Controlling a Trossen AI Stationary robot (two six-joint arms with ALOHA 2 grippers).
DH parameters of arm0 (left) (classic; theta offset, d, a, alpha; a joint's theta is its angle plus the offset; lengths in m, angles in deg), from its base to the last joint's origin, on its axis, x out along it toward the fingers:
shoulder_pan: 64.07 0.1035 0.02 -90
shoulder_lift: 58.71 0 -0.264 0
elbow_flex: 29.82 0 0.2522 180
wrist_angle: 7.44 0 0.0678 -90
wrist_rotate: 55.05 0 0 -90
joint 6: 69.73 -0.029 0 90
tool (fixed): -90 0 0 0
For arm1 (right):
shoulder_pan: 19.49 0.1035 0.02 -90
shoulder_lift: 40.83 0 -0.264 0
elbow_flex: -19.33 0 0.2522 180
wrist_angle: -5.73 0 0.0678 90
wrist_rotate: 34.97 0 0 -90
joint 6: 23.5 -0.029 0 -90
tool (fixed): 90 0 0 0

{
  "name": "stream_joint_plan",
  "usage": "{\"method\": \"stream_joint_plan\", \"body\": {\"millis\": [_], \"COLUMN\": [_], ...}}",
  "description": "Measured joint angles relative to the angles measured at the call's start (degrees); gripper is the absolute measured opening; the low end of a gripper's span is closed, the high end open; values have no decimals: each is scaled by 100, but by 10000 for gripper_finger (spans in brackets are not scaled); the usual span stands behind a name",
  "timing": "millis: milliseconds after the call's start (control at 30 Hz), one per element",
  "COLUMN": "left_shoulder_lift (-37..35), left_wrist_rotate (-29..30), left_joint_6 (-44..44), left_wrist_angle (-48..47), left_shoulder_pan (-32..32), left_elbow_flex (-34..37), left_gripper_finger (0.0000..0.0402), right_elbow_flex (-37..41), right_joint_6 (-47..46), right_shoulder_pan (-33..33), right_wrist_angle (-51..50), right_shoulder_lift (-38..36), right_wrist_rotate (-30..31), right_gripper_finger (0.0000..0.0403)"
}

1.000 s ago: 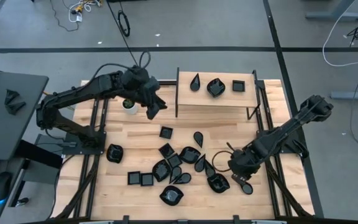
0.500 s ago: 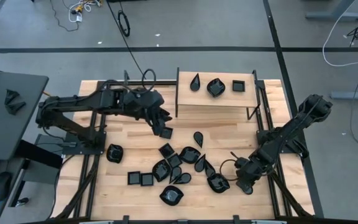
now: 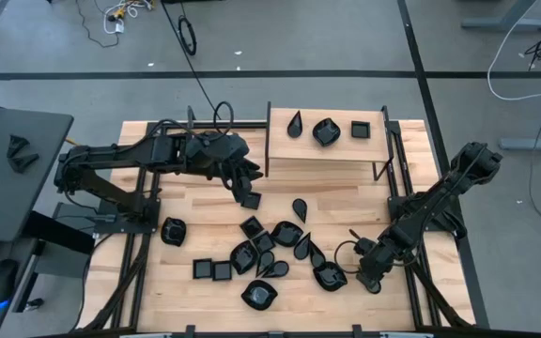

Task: Pick & Place Mini shaped plates
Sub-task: Stack the drop-shaped plate on top of the drop-shaped plate on the shelf

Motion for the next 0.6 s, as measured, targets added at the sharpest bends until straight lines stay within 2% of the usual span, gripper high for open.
{"method": "stream_joint_plan", "body": {"millis": [100, 233, 333, 467, 600], "left_shoulder_lift": [0, 0, 0, 0, 0], "left_wrist_rotate": [-1, 0, 42, 59, 57], "left_joint_6": [-2, -11, -15, 13, 46], "left_wrist_angle": [-1, -2, -2, -2, -2], "left_shoulder_pan": [0, 0, 2, 4, 4], "left_elbow_flex": [0, 0, 0, 0, 0], "left_gripper_finger": [117, 117, 117, 117, 117], "right_elbow_flex": [31, 31, 31, -27, -303], "right_joint_6": [-55, -48, -84, -332, -592], "right_shoulder_pan": [-2, -2, -2, -1, -6], "right_wrist_angle": [14, 44, 48, 38, 50], "right_shoulder_lift": [0, 0, 0, -110, -450], "right_wrist_rotate": [21, 21, 93, 526, 1277], "right_gripper_finger": [59, 10, 10, 4, 3]}}
